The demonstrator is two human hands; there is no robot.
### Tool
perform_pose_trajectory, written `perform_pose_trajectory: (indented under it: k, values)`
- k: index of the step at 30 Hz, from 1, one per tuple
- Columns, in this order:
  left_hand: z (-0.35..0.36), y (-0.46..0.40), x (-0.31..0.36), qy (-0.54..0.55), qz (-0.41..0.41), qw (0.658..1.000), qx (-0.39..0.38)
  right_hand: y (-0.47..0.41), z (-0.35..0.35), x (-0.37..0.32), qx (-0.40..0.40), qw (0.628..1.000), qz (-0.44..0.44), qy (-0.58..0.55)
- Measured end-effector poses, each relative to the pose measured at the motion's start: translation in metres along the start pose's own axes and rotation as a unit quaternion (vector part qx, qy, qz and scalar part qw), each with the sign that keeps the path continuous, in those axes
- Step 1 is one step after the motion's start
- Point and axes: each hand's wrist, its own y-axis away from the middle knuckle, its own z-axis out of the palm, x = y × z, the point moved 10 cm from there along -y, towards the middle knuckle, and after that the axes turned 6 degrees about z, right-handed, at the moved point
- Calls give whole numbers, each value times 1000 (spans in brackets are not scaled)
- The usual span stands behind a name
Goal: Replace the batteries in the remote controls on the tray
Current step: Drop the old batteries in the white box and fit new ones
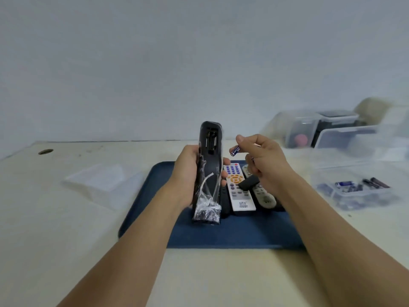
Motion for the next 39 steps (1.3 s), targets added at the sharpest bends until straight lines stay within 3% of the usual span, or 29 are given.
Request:
perform_pose_trajectory:
  k: [7, 15, 20, 25, 29, 35, 39]
  values:
    - [27, 11, -27, -63, 17, 997, -31, 2, -14, -21, 48, 995, -83, 4]
    - [24, 14, -24, -60, 24, 998, -20, 8, -12, -25, 68, 988, -112, 77]
    - [15, 12, -24, -54, 11, 998, 10, 18, -1, -33, 67, 971, -150, 172]
    - [7, 15, -14, -32, 32, 998, 42, 36, 21, -41, 59, 930, -208, 298]
    - [11, 16, -10, -47, 58, 997, 34, 36, 22, -36, 63, 933, -194, 298]
    - [22, 17, -1, -201, 132, 971, -9, 27, 8, -20, 69, 973, -84, 205]
    - [25, 19, 4, -256, 166, 952, -21, 26, 14, -19, 45, 980, -71, 182]
